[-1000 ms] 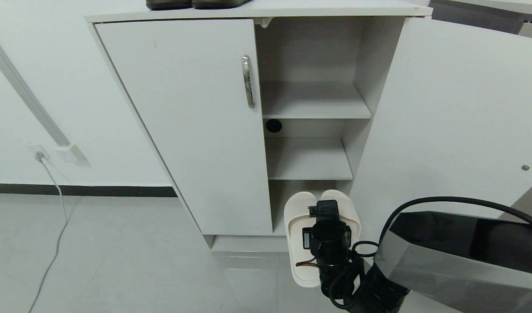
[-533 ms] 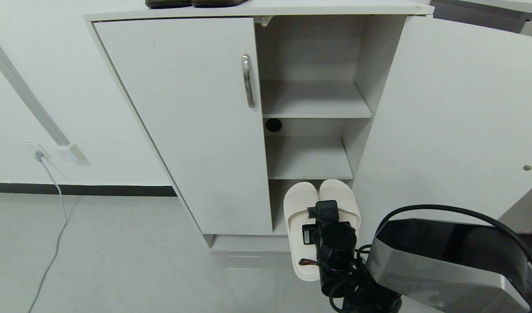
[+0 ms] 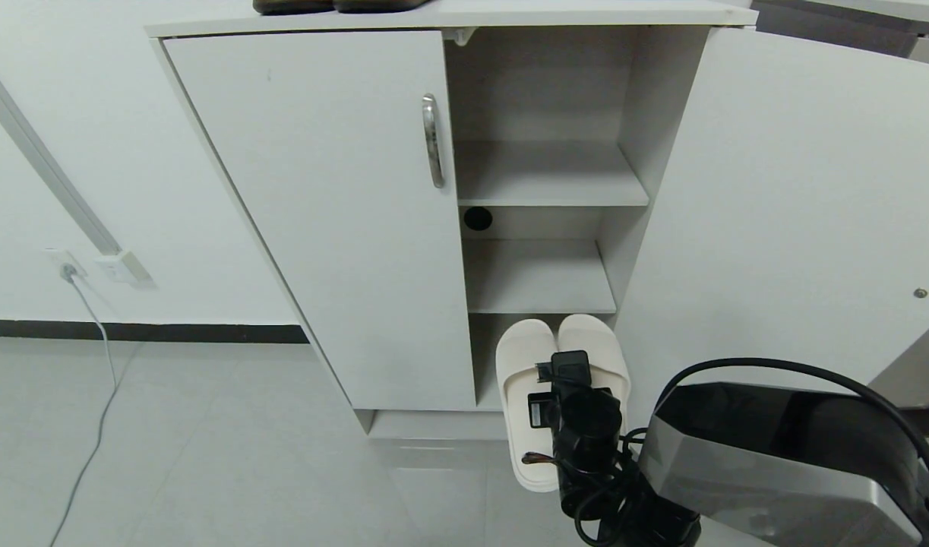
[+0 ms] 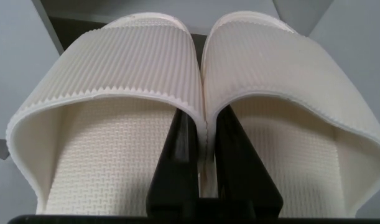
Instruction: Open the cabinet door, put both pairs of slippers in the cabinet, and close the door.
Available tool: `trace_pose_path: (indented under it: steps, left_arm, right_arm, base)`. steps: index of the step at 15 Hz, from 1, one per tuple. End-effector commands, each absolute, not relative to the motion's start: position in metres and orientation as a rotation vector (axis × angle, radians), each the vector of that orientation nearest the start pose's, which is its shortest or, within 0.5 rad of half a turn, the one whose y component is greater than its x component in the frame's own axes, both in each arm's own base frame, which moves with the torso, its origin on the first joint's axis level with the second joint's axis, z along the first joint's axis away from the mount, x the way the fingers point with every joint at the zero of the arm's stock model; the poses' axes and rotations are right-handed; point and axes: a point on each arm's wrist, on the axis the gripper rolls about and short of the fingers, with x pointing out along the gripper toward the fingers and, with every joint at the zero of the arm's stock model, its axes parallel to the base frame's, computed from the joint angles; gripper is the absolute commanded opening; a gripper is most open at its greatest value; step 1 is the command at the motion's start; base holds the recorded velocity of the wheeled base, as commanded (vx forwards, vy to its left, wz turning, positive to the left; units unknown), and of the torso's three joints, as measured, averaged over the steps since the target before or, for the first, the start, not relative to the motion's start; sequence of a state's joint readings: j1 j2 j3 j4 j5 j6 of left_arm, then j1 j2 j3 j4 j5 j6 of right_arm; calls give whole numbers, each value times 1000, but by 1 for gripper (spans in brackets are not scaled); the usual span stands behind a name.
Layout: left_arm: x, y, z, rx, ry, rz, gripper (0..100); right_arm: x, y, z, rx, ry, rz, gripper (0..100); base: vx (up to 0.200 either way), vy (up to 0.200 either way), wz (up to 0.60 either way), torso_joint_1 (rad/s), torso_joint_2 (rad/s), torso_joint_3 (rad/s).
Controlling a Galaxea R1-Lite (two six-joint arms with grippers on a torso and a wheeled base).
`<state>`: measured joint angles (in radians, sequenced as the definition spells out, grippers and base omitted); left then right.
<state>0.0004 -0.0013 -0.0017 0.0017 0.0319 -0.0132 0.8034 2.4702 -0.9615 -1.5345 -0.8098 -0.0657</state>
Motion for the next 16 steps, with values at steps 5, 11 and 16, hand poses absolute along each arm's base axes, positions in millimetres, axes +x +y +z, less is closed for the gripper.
trace_pose_path:
  steps: [5,11,16]
  left_arm:
    - [-23,1,76,-14,0,32,0]
    - [-23,1,76,-14,0,34,0]
    - [-23,1,76,-15,0,34,0]
  right_arm:
    - [301,288,24,-40,-26,-9,0]
    - [301,288,24,-41,-25,-9,0]
    - [306,290,27,-36,-31,2,0]
  base:
    - [200,0,0,2,2,4]
    - [200,0,0,-2,3,2]
    - [0,0,0,0,0,0]
